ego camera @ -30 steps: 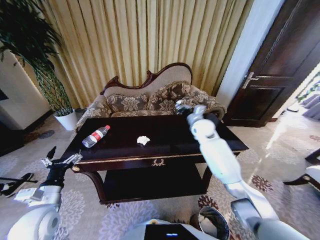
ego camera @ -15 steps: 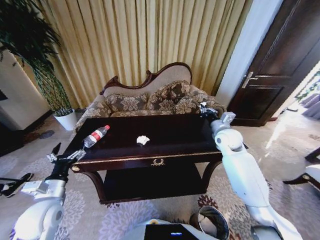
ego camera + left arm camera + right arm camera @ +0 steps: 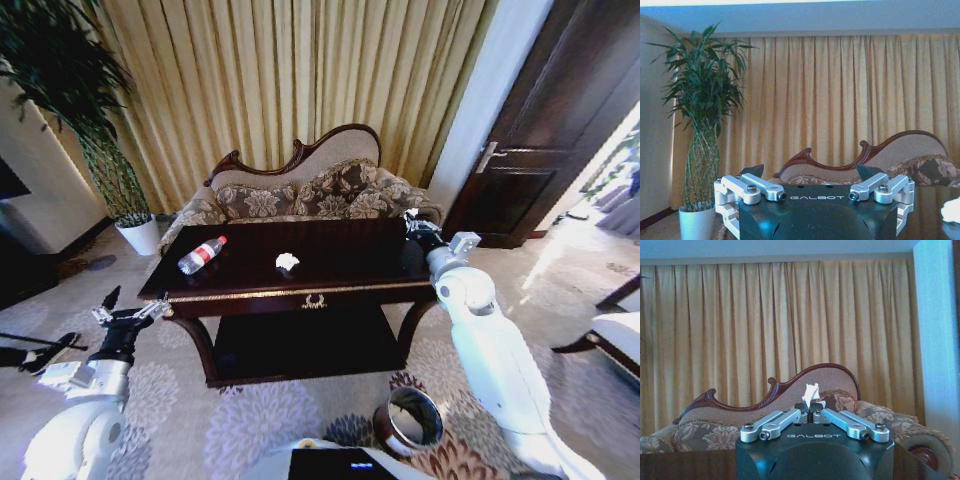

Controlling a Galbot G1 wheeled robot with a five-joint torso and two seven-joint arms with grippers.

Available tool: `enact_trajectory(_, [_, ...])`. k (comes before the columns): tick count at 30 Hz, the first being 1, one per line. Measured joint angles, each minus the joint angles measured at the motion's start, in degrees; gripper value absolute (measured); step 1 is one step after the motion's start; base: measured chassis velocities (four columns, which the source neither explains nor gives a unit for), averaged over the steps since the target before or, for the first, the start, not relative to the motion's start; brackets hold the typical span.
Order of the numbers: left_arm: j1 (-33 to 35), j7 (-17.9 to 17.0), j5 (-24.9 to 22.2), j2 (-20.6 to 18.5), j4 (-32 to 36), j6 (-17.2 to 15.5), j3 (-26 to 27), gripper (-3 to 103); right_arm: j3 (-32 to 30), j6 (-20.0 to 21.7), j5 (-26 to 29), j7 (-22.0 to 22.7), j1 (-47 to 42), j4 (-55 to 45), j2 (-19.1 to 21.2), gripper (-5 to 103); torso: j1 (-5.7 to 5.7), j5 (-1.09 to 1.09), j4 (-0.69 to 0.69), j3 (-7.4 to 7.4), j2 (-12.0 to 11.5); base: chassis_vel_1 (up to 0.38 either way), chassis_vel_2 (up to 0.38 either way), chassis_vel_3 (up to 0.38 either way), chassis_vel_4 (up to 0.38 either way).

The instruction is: Move to the front of the table and place the trash on the table into the trash bin.

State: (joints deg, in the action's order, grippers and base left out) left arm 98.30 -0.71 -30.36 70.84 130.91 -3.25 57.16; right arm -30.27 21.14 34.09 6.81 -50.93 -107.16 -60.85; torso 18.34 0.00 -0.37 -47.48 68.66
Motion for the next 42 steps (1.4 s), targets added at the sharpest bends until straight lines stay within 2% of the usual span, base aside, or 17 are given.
enact_trajectory(15, [0.2,0.3,0.0,0.1,-0.9,0.7,-0.1,100,-1.0,-4.4,-7.0,0.0,-6.3,3.3,-2.7,1,0.01,0.01,-0.02,-0.01,0.0,0.181,-0.181,-0.173,0.181])
enact_trajectory(19, [0.1,0.4,0.0,0.2,-1.7,1.5,-0.2,100,-1.2,-5.3,-8.5,0.0,-9.0,5.9,-4.3,1,0.01,-0.02,0.02,0.0,0.0,0.023,-0.006,-0.013,0.018])
enact_trajectory(23, [0.1,1.1,0.0,0.5,-2.6,2.3,-0.1,100,-2.1,-6.0,-10.3,0.0,-14.5,12.5,-6.8,1,0.05,0.0,-0.01,-0.02,0.0,0.0,0.0,0.0,0.0])
enact_trajectory(27, [0.0,1.2,0.0,0.6,-3.1,2.7,-0.1,100,-2.3,-6.3,-11.3,0.0,-16.5,16.3,-8.2,1,0.06,0.01,-0.01,-0.02,0.0,0.0,0.0,0.0,0.0])
enact_trajectory(30, [-0.7,1.3,-0.5,1.0,-3.5,2.8,0.0,100,-2.5,-6.6,-13.8,0.0,-18.4,24.8,-10.8,1,0.03,0.02,-0.01,-0.01,0.0,0.0,0.0,0.0,0.0])
enact_trajectory(32, [-0.9,1.3,-0.6,1.0,-3.6,2.8,0.0,100,-2.6,-6.7,-14.7,0.0,-18.5,26.7,-11.2,1,0.03,0.01,0.0,-0.01,0.0,0.0,0.0,0.0,0.0])
enact_trajectory(37, [-1.3,1.3,-0.9,0.8,-4.2,2.8,0.0,100,-2.8,-8.1,-17.3,0.0,-17.0,35.8,-13.2,1,0.03,0.0,-0.01,-0.01,0.0,0.0,0.0,0.0,0.0])
enact_trajectory(42, [-1.6,1.5,-1.0,0.5,-5.2,3.1,-0.2,100,-2.4,-10.9,-20.1,0.0,-9.1,49.3,-14.9,1,0.03,0.0,0.02,-0.01,0.0,0.0,0.0,0.0,0.0])
